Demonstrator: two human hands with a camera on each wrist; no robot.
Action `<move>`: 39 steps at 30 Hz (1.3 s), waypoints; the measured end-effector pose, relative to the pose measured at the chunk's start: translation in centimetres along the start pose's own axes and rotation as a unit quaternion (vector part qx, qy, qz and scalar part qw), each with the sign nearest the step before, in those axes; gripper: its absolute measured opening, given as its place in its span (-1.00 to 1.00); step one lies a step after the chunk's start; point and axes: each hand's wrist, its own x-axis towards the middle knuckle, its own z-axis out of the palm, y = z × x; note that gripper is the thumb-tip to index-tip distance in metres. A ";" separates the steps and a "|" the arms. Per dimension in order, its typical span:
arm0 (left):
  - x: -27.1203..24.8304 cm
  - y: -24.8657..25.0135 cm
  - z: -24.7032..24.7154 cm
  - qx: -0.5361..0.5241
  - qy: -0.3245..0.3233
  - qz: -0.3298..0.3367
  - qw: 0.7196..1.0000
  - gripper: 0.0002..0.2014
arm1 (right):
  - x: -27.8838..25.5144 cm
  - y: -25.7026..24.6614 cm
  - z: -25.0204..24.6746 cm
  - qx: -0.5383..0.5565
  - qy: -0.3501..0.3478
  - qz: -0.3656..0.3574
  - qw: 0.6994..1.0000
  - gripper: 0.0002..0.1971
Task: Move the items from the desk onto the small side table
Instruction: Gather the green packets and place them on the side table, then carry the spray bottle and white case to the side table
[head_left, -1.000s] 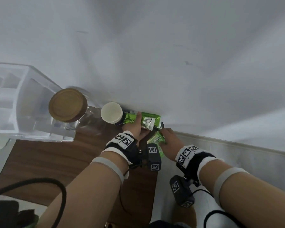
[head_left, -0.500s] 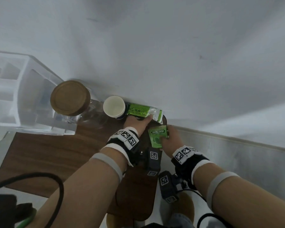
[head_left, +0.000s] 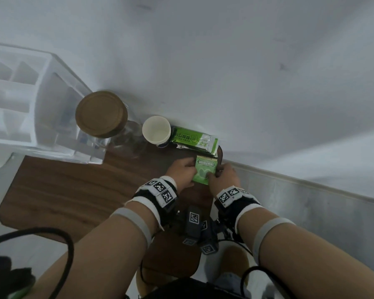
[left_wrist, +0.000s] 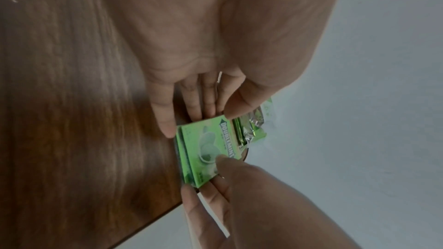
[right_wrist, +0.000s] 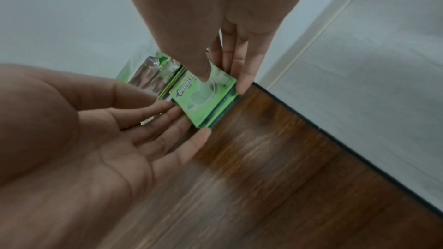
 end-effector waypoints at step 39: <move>-85.1 -18.0 -11.0 -0.477 0.573 0.108 0.658 -0.83 | -79.4 -23.7 -7.4 -0.273 -0.557 -0.493 0.609 -0.90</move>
